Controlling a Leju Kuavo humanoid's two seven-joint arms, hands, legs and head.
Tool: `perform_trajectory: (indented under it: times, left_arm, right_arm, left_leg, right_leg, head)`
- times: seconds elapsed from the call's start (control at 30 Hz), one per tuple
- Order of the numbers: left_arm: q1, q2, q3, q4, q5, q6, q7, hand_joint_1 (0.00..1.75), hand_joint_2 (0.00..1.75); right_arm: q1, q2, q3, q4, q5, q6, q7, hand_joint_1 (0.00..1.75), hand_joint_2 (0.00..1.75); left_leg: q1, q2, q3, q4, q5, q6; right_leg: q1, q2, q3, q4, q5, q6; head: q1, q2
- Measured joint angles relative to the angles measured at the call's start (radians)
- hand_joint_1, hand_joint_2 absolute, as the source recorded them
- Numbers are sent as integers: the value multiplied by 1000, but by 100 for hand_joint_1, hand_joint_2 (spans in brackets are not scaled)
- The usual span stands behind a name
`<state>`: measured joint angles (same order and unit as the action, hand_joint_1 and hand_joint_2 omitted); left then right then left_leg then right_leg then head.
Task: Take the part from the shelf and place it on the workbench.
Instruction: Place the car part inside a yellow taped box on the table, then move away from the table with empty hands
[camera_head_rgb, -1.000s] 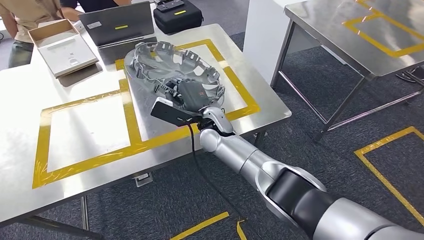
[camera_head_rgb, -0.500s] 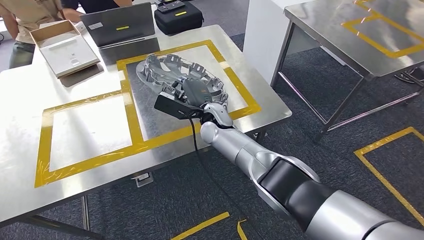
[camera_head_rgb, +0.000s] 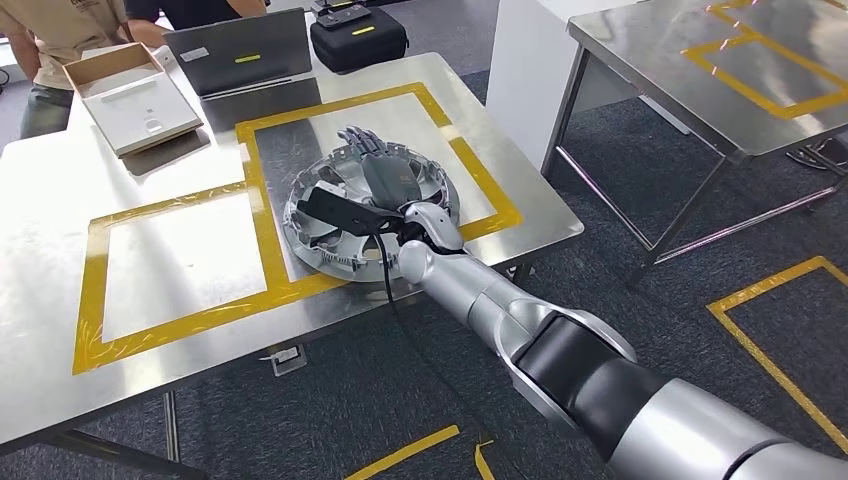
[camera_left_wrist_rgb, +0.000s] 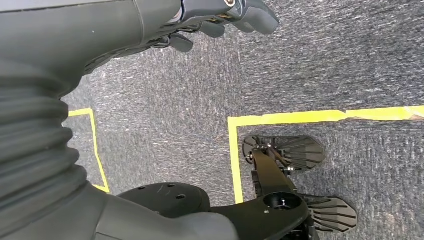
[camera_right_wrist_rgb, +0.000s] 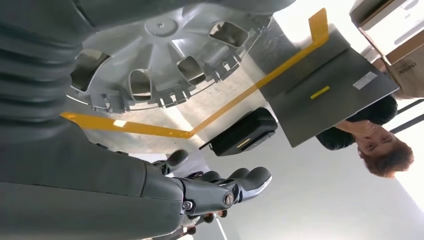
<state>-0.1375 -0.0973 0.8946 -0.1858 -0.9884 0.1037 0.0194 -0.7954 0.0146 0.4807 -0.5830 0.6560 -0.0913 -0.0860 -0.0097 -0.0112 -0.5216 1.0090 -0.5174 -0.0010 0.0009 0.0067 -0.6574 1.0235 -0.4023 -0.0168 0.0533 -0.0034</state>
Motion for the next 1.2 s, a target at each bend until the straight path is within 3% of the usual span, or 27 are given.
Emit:
perform_trajectory:
  times: [0.17, 0.3, 0.4, 0.47, 0.5, 0.57, 0.63, 0.67, 0.73, 0.77, 0.83, 0.93, 1.0, 1.1, 1.13, 1.17, 1.2]
  left_arm:
    - [-1, 0, 0, 0, -2, 0, 8, 0, 0]
    - [2, 0, 0, 0, 2, 1, 6, 0, 0]
    - [10, 2, 1, 1, 8, 7, 3, 0, 0]
    - [15, 0, 2, 2, 10, 9, 1, 0, 0]
    - [16, -2, 2, 2, 10, 10, 1, 0, 0]
    - [17, -2, 2, 3, 8, 11, 2, 0, 0]
    - [18, -2, 2, 4, 5, 12, 2, 0, 0]
    - [18, -3, 2, 5, 3, 12, 3, 0, 0]
    - [17, -3, 3, 5, 1, 12, 4, 0, 0]
    - [15, -2, 3, 4, 0, 12, 4, 0, 0]
    - [13, 0, 3, 3, -1, 12, 5, 0, 0]
    - [13, 0, 3, 4, -1, 12, 6, 0, 0]
    - [14, 0, 3, 4, -1, 12, 6, 0, 0]
    - [13, 0, 3, 4, -1, 12, 6, 0, 0]
    - [13, 0, 3, 4, -1, 12, 6, 0, 0]
    - [13, 0, 3, 4, -1, 12, 6, 0, 0]
    - [13, 0, 4, 4, -1, 12, 6, 0, 0]
  right_arm:
    - [1, 1, -2, -14, -2, -10, -16, 0, 0]
    - [30, 0, -27, -110, -48, -73, -74, 0, 0]
    - [82, -8, -58, -284, -96, -110, -98, 0, 0]
    - [113, -22, -75, -413, -113, -113, -93, 0, 0]
    - [124, -30, -80, -466, -116, -111, -87, 0, 0]
    - [148, -47, -88, -542, -119, -108, -76, 0, 0]
    - [179, -62, -93, -590, -119, -107, -72, 0, 0]
    - [191, -67, -95, -607, -119, -107, -73, 0, 0]
    - [202, -74, -96, -632, -116, -110, -75, 0, 0]
    - [204, -77, -97, -642, -115, -111, -76, 0, 0]
    - [210, -80, -99, -657, -113, -112, -76, 0, 0]
    - [218, -83, -100, -672, -112, -112, -76, 0, 0]
    - [219, -83, -100, -679, -112, -112, -76, 0, 0]
    - [222, -83, -100, -683, -112, -112, -76, 0, 0]
    - [224, -83, -100, -684, -112, -112, -76, 0, 0]
    - [226, -83, -100, -684, -112, -112, -76, 0, 0]
    - [227, -84, -100, -684, -112, -112, -76, 0, 0]
  left_leg:
    - [0, 0, 1, 0, 0, 0]
    - [-1, 0, 2, 2, -1, 1]
    - [-3, 1, 8, -7, 10, 17]
    - [4, 6, 23, -38, 30, 24]
    - [10, 10, 28, -52, 38, 26]
    - [13, 14, 28, -55, 42, 29]
    - [18, 15, 23, -49, 41, 26]
    - [22, 15, 19, -43, 39, 22]
    - [31, 17, 7, -21, 30, 5]
    - [35, 17, -4, -7, 24, -6]
    - [33, 15, -20, 19, 13, -23]
    - [33, 11, -31, 35, 6, -39]
    - [35, 11, -50, 82, -38, -46]
    - [33, 12, -113, 253, -145, -46]
    - [32, 12, -122, 290, -158, -44]
    - [30, 12, -115, 291, -151, -39]
    - [26, 12, -89, 254, -128, -31]
  right_leg:
    - [0, 0, 1, 0, 0, 0]
    - [-1, 0, 2, -2, 1, 2]
    - [-5, 1, 7, -14, 9, 16]
    - [-2, 3, 3, -2, -6, 25]
    - [-1, 3, -11, 31, -30, 29]
    - [-7, 2, -59, 155, -94, 39]
    - [-17, 0, -95, 248, -123, 50]
    - [-23, -1, -88, 241, -111, 57]
    - [-35, -6, -24, 132, -66, 73]
    - [-37, -4, 9, 79, -48, 76]
    - [-37, 2, 36, 36, -46, 63]
    - [-37, 7, 23, 43, -53, 29]
    - [-37, 5, 15, 38, -43, 13]
    - [-30, 4, -5, 35, -25, 1]
    - [-26, 4, -13, 35, -19, -1]
    - [-23, 4, -21, 35, -12, -2]
    - [-19, 4, -28, 35, -5, -2]
  head:
    - [0, 0]
    - [0, 0]
    - [-1, 0]
    - [1, 0]
    - [3, 0]
    - [6, 0]
    - [7, 0]
    - [7, 0]
    - [7, 0]
    - [8, 0]
    - [11, 0]
    - [12, 0]
    - [12, 0]
    - [12, 0]
    - [12, 0]
    - [12, 0]
    - [12, 0]
